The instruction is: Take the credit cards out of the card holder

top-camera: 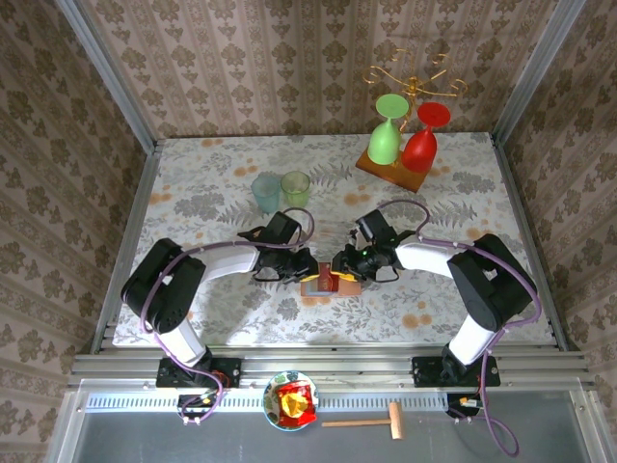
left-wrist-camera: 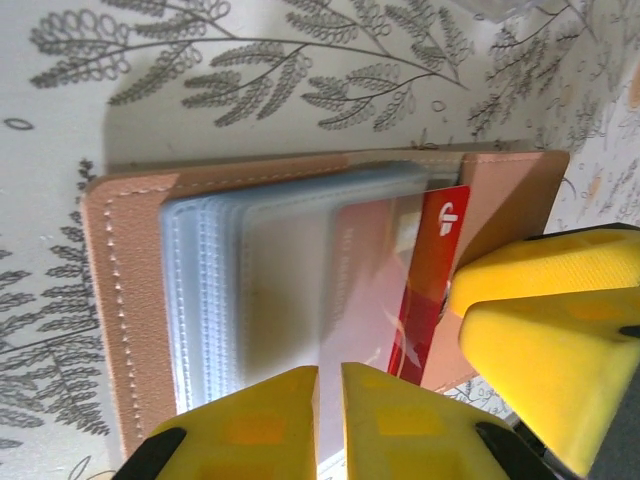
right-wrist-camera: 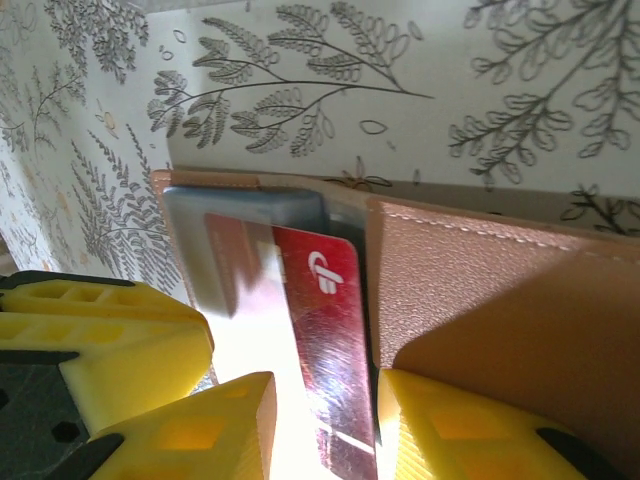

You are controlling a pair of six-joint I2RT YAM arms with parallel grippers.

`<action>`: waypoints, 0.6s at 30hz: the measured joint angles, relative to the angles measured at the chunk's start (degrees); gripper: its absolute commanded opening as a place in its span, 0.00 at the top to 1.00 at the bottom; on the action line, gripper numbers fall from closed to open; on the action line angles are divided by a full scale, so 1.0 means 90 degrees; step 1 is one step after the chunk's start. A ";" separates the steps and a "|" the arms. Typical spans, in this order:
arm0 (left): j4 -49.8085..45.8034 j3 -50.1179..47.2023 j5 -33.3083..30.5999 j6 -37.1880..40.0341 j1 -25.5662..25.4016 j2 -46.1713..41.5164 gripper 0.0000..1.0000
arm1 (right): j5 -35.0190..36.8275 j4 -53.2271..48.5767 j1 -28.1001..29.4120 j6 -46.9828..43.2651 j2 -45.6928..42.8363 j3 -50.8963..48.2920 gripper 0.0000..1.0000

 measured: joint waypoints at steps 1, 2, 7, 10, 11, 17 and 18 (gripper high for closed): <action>-0.0015 0.0000 -0.0012 0.0005 0.0000 0.0007 0.86 | -0.0027 0.0044 -0.0024 -0.0002 0.0000 -0.0041 0.67; -0.0024 0.0000 -0.0015 0.0007 0.0005 0.0007 0.86 | -0.0068 0.0073 -0.0044 -0.0005 0.0000 -0.0068 0.67; -0.0090 0.0000 -0.0036 0.0066 0.0046 0.0010 0.86 | -0.0250 0.0342 -0.0119 0.0002 0.0044 -0.0187 0.68; -0.0090 0.0000 -0.0036 0.0097 0.0056 0.0010 0.86 | -0.0367 0.0600 -0.0160 0.0046 0.0080 -0.0338 0.68; -0.0090 0.0000 -0.0036 0.0102 0.0056 0.0015 0.86 | -0.0410 0.0675 -0.0172 0.0070 0.0092 -0.0376 0.69; -0.0092 -0.0002 -0.0036 0.0104 0.0056 0.0061 0.86 | -0.0597 0.0950 -0.0187 0.0126 0.0177 -0.0427 0.71; -0.0090 -0.0002 -0.0036 0.0104 0.0056 0.0063 0.86 | -0.0619 0.0998 -0.0187 0.0134 0.0187 -0.0440 0.72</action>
